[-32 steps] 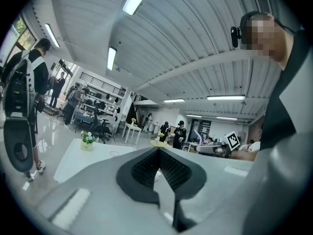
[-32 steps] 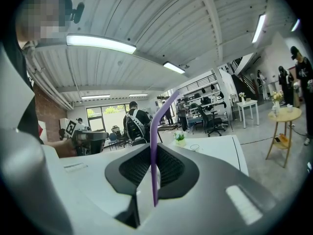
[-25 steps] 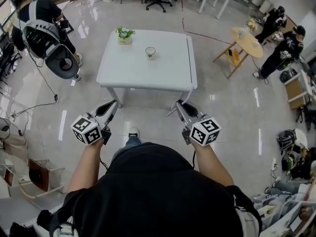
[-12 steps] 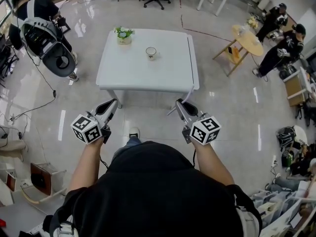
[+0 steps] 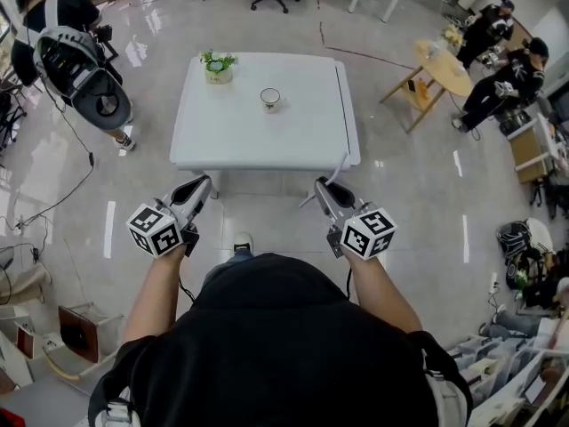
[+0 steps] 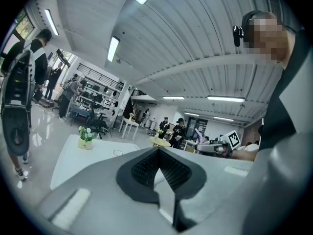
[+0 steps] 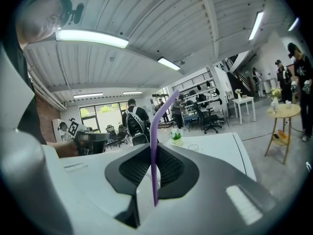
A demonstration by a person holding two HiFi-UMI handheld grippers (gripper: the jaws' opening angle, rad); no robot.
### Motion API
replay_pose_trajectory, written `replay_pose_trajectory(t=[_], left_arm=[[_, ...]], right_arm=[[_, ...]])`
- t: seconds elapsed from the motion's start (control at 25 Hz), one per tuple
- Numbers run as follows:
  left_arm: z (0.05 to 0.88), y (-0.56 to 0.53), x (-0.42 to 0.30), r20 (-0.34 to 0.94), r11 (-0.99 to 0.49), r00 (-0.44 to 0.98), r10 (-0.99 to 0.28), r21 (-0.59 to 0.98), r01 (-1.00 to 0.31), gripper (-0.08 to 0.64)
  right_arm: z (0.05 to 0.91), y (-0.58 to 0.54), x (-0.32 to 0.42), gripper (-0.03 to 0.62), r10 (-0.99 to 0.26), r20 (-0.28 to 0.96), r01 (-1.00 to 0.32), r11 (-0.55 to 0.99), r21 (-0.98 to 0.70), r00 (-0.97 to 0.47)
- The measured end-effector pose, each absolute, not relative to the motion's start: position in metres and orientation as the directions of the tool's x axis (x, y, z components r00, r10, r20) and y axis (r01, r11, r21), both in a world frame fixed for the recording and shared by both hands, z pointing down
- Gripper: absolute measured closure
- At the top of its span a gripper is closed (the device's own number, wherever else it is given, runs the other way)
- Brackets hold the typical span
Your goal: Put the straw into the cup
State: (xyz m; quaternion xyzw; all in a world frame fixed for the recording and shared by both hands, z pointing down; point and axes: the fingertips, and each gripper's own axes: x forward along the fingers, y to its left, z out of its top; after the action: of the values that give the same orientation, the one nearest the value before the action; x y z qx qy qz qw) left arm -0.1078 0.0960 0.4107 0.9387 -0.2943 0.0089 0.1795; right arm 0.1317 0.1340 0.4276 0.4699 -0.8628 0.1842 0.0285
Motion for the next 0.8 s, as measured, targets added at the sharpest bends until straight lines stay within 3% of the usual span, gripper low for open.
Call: replay_pose_trajectory(t=[0.8], left_arm=[[0.416, 0.005, -0.108, 0.143, -0.788, 0.854, -0.5, 0.334, -0.517, 0.56]], right_arm=[[0.436, 0.057, 0.124, 0.534, -0.819, 0.241, -0.842, 0.446, -0.303, -0.52]])
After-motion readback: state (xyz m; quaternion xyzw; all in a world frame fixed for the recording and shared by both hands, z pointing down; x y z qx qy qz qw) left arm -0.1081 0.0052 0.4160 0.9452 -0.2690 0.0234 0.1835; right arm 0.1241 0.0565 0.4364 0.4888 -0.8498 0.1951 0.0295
